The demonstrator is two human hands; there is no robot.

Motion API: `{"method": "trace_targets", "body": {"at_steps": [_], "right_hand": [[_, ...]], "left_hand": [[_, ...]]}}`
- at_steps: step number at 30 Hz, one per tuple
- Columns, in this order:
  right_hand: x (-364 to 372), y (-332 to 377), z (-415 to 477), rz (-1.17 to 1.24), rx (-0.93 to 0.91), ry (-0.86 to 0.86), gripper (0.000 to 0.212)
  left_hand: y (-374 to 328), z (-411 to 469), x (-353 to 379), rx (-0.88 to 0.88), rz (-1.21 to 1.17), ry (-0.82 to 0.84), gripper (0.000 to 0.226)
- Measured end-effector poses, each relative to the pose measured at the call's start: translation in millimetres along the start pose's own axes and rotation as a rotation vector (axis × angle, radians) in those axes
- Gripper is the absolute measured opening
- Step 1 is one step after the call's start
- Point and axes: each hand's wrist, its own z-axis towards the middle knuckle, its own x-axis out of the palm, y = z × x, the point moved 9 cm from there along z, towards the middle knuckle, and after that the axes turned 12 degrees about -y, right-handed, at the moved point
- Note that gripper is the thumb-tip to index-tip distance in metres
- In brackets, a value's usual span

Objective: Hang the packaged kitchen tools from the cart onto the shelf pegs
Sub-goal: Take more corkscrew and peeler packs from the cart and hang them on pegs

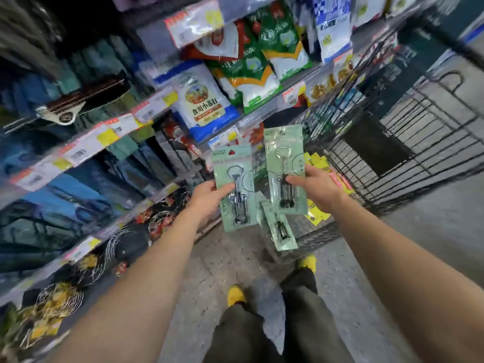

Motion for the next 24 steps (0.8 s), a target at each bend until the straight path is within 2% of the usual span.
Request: {"method": "trace_targets", "body": {"at_steps": [4,8,12,21,24], "right_hand": [[37,12,-54,-0.026,-0.034,-0.008,0.02],[78,31,-95,-0.148,-0.127,0.028,0.014],[133,50,-136,-0.162,-0.222,0.076,0.019],[284,13,-238,-0.178,-0.271,0.307,0.033],[335,-8,-284,-0.189,-0.28,0.386,0.022]], "left_hand": [[16,-32,-70,-0.004,-0.053,0.005,0.018],[25,-65,-146,0.037,-0.062,-0.051,0.028],[44,-103,-209,0.062,-0.149,-0.108,0.037],[152,-226,-347,-0.007,-0.37,-0.321,0.023],[195,-270,-393,-0.026,-0.37,-0.385,0.015]]}}
